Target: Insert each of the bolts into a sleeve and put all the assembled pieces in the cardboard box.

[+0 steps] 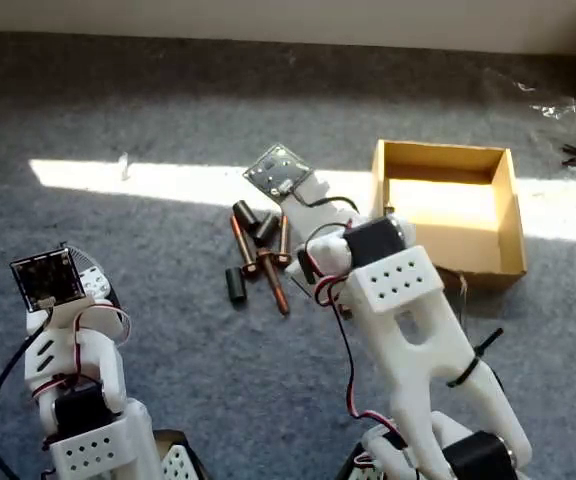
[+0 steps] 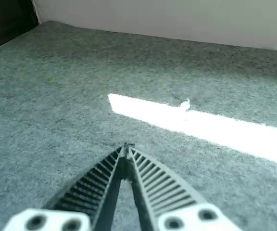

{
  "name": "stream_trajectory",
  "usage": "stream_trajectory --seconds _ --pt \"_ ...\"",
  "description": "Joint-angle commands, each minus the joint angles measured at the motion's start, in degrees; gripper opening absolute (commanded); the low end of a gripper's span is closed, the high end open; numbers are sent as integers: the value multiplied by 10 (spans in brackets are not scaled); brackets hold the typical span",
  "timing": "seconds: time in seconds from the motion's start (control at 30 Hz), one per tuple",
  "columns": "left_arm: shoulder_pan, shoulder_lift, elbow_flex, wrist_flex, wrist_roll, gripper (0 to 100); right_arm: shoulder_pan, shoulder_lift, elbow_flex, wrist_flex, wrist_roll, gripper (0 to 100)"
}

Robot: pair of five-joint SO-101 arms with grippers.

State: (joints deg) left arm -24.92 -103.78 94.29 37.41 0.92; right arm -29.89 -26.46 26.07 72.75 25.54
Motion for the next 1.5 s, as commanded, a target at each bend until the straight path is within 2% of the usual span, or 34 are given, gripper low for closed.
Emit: stream_trajectory --seconds 0.0,0.1,0.23,0.33,0.5,0.67,1.23,1.33,1.47 --pt "44 -6 -5 1 -43 6 2 -80 16 0 -6 5" --pt "69 -3 -5 2 -61 6 3 -126 41 -1 -8 5" --pt "74 -2 -7 10 -61 6 16 -179 78 -44 -64 5" --pt "75 -2 -9 18 -61 6 22 -200 115 -75 -67 5" --pt "86 -2 -10 19 -62 6 68 -231 164 -130 -97 5" --pt "138 -2 -21 63 -109 6 84 -282 237 -189 -108 5" --pt "232 2 -165 186 -107 6 112 -442 402 -253 -131 5" --pt "237 57 -196 189 -106 5 112 -452 410 -253 -134 5" --pt "264 212 -276 189 -109 5 113 -455 414 -254 -134 5"
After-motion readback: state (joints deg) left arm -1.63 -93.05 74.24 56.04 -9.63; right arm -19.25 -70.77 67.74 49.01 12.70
